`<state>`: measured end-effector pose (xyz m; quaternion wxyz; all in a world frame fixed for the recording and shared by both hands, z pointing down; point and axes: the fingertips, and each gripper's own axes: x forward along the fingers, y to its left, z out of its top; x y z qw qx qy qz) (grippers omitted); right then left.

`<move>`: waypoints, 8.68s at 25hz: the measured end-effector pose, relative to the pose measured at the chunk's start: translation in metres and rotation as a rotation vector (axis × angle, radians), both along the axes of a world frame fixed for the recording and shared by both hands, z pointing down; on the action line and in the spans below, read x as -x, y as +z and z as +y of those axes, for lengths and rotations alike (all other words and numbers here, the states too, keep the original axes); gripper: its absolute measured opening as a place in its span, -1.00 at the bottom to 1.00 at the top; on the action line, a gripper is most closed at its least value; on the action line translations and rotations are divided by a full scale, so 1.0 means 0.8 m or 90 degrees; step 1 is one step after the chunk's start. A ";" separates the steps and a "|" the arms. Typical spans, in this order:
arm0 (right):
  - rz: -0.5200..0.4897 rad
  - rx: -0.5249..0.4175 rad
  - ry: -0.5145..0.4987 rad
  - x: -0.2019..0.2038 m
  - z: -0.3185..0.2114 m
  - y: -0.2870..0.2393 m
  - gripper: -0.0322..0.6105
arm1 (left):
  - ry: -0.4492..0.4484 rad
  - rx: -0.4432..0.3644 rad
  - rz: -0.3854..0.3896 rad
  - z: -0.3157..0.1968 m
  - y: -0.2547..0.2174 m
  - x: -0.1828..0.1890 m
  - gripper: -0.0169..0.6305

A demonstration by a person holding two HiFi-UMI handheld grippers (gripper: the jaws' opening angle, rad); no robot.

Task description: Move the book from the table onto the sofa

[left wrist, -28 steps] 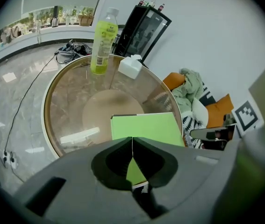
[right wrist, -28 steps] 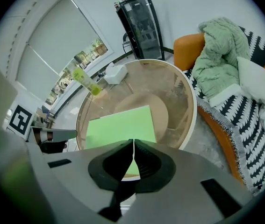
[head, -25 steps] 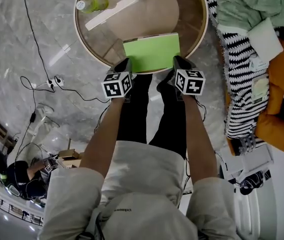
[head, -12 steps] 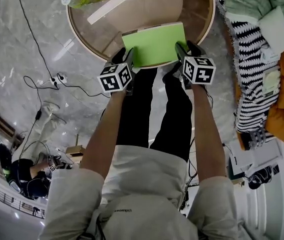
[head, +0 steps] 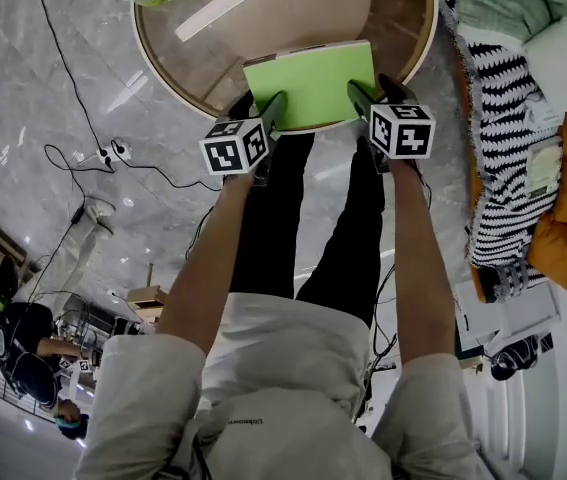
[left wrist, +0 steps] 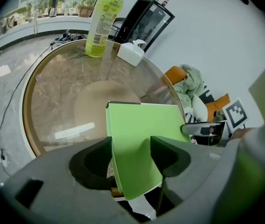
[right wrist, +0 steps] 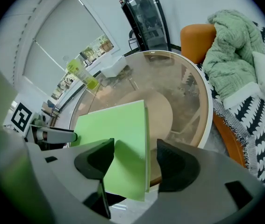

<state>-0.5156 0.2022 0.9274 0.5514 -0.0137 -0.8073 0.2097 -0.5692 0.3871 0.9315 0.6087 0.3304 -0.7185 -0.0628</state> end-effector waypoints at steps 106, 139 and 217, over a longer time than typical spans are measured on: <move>-0.299 -0.245 0.665 -0.571 -0.488 -0.479 -0.32 | 0.578 -0.231 -0.315 -0.679 -0.481 -0.405 -0.17; -0.268 -0.300 0.811 -0.777 -0.481 -0.481 -0.32 | 0.723 -0.275 -0.284 -0.717 -0.477 -0.610 -0.17; -0.243 -0.267 0.782 -0.739 -0.583 -0.441 -0.26 | 0.777 -0.230 -0.256 -0.801 -0.444 -0.582 -0.17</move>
